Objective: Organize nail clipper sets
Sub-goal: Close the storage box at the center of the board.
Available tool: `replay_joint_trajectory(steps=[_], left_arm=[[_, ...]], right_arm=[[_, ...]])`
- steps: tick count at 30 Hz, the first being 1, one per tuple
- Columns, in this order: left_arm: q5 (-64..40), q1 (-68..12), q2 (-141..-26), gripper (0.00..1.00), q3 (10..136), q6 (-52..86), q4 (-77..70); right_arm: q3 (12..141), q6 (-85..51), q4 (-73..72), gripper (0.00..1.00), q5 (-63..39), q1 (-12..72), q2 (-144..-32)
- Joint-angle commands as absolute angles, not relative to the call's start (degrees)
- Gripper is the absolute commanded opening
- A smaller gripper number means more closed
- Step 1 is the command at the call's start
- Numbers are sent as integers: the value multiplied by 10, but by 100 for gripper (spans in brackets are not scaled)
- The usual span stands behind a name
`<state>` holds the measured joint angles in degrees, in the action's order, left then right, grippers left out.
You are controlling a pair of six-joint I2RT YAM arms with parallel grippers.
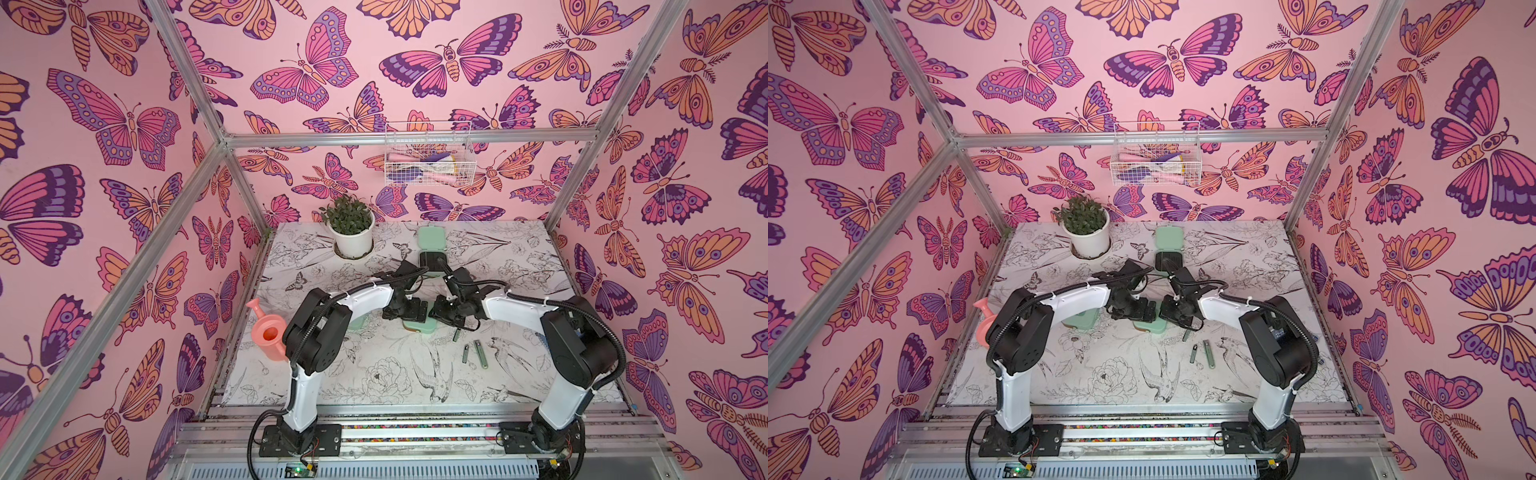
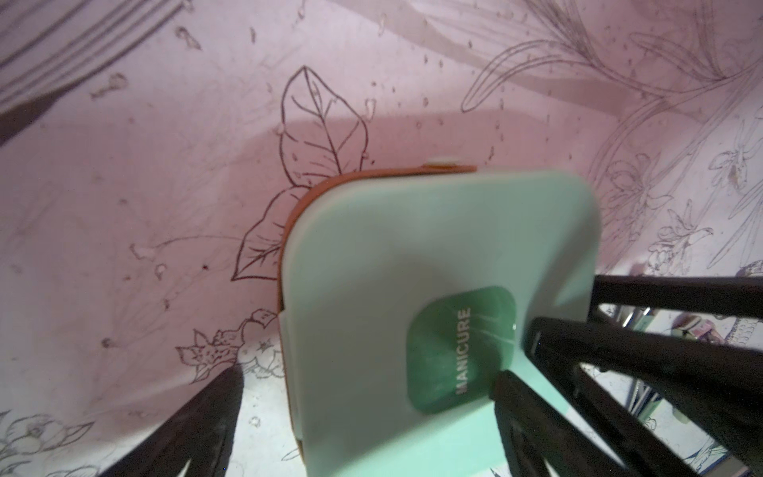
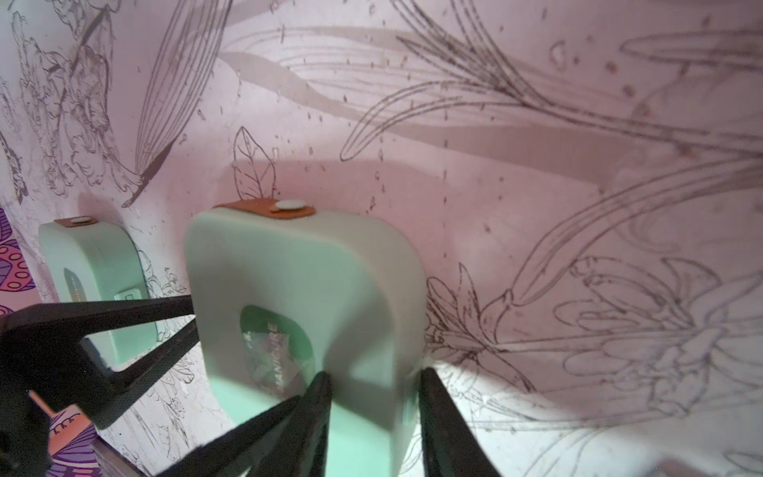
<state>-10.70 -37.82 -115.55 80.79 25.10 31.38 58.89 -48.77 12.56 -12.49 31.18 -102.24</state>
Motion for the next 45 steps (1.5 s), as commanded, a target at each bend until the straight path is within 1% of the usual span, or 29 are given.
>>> replay_joint_trajectory(steps=[1,5,10,18,34,45], left_arm=[[-118,-378,-1170,94,778,257,356],[-132,-379,-1168,91,769,263,345],[-151,-379,-1165,82,757,272,330],[-170,-379,-1166,75,750,284,312],[-190,-380,-1174,73,748,294,294],[-196,-387,-1175,73,742,295,283]], right_arm=[[565,-501,131,37,-115,320,-1048],[553,-506,122,37,-117,321,-1049],[540,-510,111,38,-119,322,-1052],[531,-519,89,38,-131,324,-1062],[508,-550,44,37,-156,336,-1074],[475,-596,-28,36,-175,358,-1085]])
